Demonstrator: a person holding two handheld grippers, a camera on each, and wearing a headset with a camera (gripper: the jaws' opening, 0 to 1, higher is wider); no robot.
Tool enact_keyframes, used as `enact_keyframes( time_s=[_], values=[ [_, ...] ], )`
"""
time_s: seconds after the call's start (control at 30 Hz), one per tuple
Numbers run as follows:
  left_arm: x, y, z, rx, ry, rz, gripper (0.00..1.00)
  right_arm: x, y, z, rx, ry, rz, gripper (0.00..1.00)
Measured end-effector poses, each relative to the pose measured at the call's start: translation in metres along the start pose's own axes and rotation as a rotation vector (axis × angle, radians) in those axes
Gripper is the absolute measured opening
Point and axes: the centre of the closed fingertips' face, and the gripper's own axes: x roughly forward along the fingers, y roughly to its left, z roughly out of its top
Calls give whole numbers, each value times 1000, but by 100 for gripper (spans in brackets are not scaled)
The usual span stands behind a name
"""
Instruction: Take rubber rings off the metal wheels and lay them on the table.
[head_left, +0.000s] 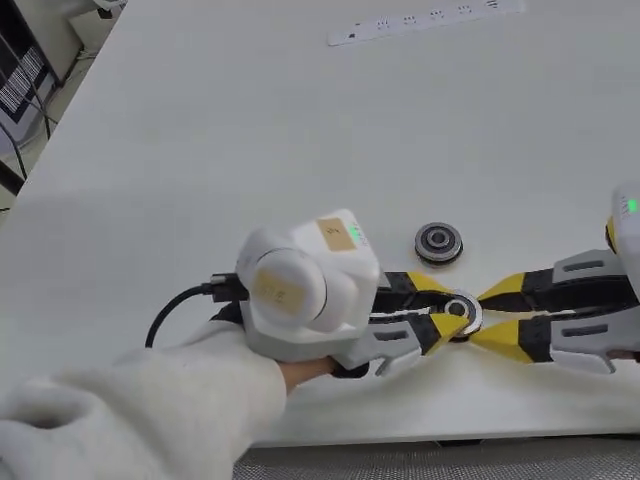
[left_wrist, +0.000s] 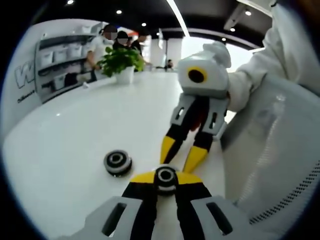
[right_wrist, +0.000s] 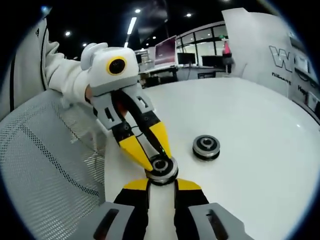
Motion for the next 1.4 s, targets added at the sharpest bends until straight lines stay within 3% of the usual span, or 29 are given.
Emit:
enact_keyframes(
  time_s=[0.17,0.2,0.23,0.3,0.5,0.63,0.77,0.97,1.03,1.07,1.13,1.4],
  values=[
    [0,0,0,-8,-2,0,14,-3,0,0,-21,7,-10,11],
    [0,0,0,-7,0,-1,14,-5,-4,-6,-42,42,-33,3],
    [0,0,0,-8,0,-7,14,-4,-6,-3,-58,23,-43,0],
    [0,0,-1,-4,-1,-6,14,-3,-3,-3,-33,22,-29,0],
    [1,0,-1,7,0,-6,14,-4,-6,-3,-22,35,-56,0],
    [2,0,-2,32,5,-3,14,-7,-11,-3,130,28,-84,0],
    [2,0,-2,30,4,-2,14,-9,-17,0,265,-29,-89,0],
    [2,0,-3,31,3,-3,14,-11,-15,4,471,-102,-21,0],
    [2,0,-3,36,5,-4,14,-12,-11,6,603,-133,54,0],
    [2,0,-3,38,4,-3,14,-12,-15,7,666,-173,59,0],
    [2,0,-3,42,5,0,13,-13,-14,8,730,-204,98,0],
    [2,0,-4,53,14,6,13,-15,-11,12,763,-223,114,0]
  ],
)
